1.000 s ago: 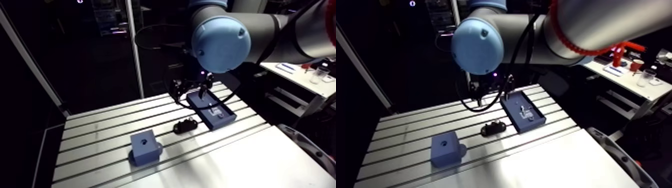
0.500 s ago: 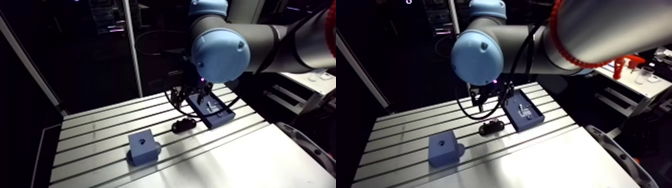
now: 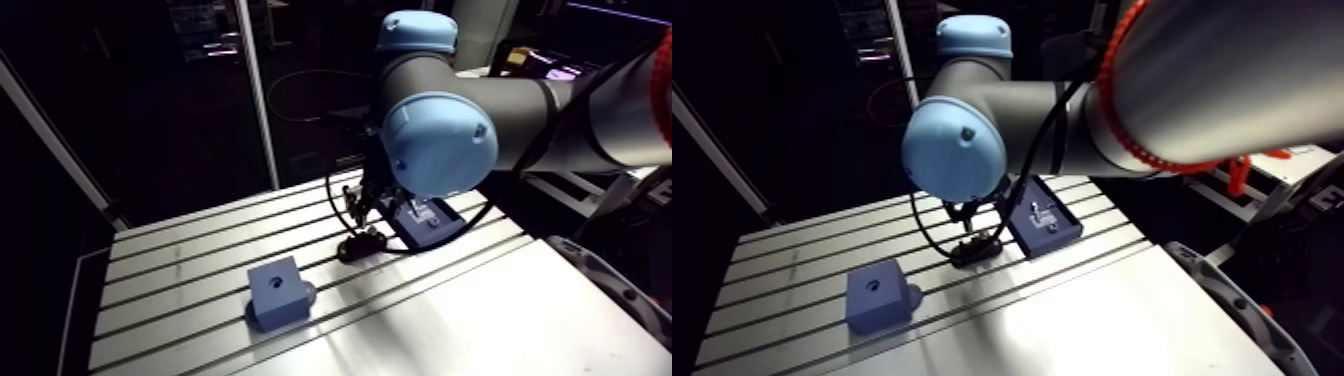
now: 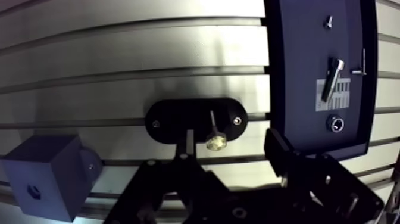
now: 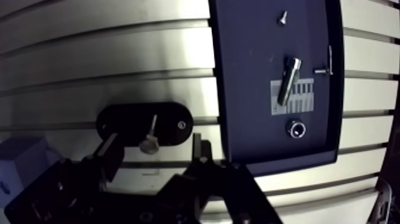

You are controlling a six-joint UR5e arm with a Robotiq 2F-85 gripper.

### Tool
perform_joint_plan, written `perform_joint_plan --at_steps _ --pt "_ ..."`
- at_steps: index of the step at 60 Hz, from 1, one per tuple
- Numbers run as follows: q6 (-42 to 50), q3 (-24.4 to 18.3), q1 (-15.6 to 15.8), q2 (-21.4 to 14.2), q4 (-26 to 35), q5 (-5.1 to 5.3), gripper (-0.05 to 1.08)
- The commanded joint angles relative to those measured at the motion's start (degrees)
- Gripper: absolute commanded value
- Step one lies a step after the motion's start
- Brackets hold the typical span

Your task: Pick up the M10 bolt and insert it into the hex recess until seated.

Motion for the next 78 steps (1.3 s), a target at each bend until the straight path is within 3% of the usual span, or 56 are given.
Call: perform_joint_plan --at_steps 1,78 --pt "-0.2 0.6 -0.2 0.4 -1.1 0.20 0.36" --pt "-1.9 2.4 0.5 -0.1 -2.8 0.30 0.44"
